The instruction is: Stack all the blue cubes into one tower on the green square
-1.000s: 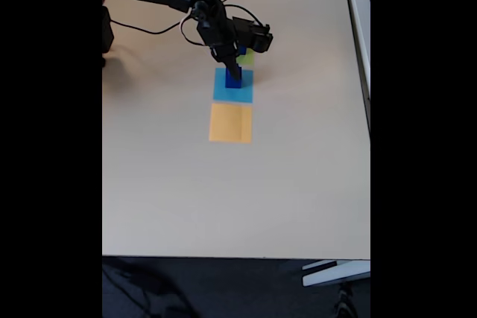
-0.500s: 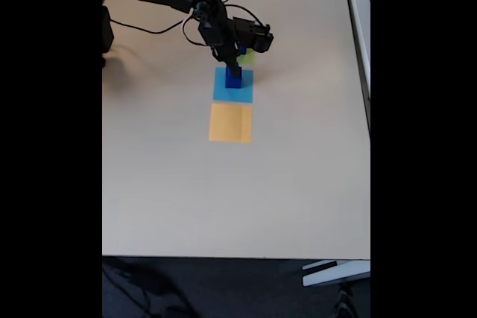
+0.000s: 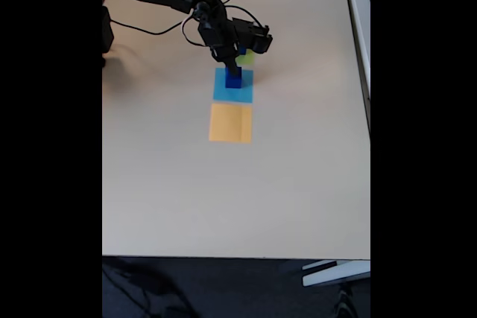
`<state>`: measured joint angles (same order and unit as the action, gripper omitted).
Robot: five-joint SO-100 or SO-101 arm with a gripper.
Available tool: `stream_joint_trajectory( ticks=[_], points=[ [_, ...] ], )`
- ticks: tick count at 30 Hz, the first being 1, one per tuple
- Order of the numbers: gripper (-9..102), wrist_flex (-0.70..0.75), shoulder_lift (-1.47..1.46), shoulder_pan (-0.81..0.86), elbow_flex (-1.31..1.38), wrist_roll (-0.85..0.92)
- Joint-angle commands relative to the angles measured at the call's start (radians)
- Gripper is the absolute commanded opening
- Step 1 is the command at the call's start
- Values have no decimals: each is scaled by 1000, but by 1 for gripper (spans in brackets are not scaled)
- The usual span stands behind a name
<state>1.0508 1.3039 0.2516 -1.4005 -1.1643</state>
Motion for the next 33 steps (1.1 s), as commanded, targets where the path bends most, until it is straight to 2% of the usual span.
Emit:
stream_joint_trajectory(
  ticks=[1,9,20,33],
  points=[
    [4,44,28,29,130,29],
    [4,35,-15,83,184,61],
    [5,-58,-89,183,183,146],
    [5,-163,-181,247,176,163]
  ],
)
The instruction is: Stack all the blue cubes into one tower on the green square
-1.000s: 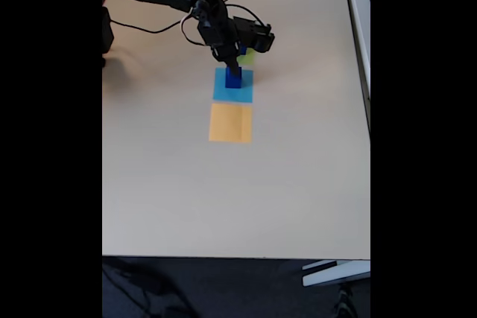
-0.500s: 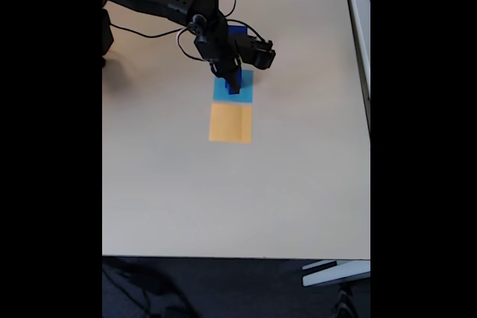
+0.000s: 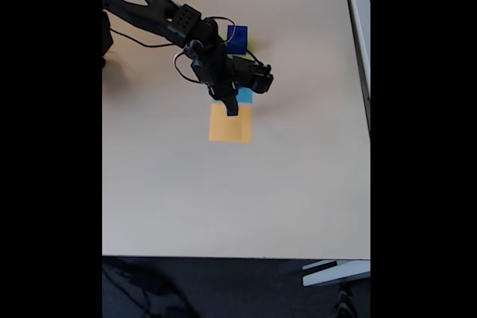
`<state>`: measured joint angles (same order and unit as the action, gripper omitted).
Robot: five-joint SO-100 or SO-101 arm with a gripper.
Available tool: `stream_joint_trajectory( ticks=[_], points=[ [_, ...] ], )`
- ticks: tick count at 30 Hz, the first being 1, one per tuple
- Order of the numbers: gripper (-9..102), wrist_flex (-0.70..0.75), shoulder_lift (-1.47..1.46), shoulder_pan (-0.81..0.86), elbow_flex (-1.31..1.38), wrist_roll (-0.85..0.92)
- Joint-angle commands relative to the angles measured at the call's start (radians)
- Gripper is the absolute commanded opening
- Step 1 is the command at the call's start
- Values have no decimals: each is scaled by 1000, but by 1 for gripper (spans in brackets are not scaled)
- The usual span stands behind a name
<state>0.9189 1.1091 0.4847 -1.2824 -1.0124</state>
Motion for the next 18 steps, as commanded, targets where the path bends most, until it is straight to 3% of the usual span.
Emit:
stream_joint_trajectory(
  ticks=[1,18],
  points=[
    [5,-37,9,15,58,8],
    [5,-80,-20,21,48,-32]
  ],
)
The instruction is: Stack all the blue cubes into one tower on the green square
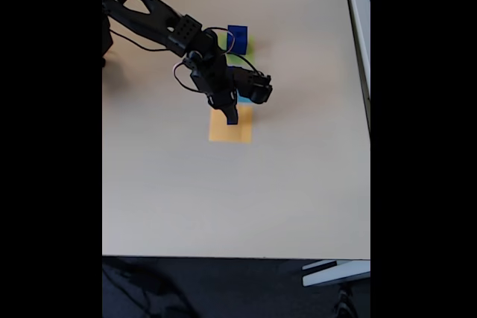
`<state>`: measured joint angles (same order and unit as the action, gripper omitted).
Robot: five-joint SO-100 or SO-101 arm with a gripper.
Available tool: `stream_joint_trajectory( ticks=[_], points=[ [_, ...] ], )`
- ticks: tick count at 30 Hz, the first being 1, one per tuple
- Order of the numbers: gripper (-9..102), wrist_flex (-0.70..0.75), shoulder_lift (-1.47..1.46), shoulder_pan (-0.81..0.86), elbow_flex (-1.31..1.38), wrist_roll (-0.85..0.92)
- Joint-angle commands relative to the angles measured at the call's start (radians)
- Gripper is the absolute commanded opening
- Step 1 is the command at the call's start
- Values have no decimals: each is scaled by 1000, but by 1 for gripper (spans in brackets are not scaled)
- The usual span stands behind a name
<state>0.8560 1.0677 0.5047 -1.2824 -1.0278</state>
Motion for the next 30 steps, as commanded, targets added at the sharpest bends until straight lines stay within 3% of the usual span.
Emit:
stream_joint_trajectory(
  ticks=[1,30],
  points=[
    [5,-17,23,2,48,-17],
    [9,-6,26,5,11,-37]
  ],
)
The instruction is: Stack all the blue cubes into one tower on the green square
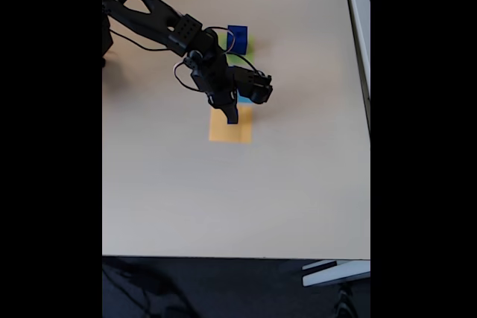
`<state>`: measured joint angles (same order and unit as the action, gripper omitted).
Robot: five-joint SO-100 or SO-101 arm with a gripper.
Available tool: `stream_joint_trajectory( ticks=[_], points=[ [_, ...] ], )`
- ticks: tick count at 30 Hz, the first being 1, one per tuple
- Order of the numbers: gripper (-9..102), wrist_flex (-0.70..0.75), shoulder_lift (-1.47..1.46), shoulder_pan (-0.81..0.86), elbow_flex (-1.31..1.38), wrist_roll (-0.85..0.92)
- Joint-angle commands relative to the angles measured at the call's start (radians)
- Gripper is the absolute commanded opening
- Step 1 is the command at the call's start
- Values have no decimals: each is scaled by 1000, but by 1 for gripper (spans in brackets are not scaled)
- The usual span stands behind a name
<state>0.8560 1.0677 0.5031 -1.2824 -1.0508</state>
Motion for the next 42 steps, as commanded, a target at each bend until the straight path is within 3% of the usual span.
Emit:
stream_joint_trajectory(
  ticks=[1,36,42],
  points=[
    [9,-6,26,8,9,-14],
    [14,-15,21,12,-14,-32],
    [20,-21,38,5,-26,-35]
  ],
)
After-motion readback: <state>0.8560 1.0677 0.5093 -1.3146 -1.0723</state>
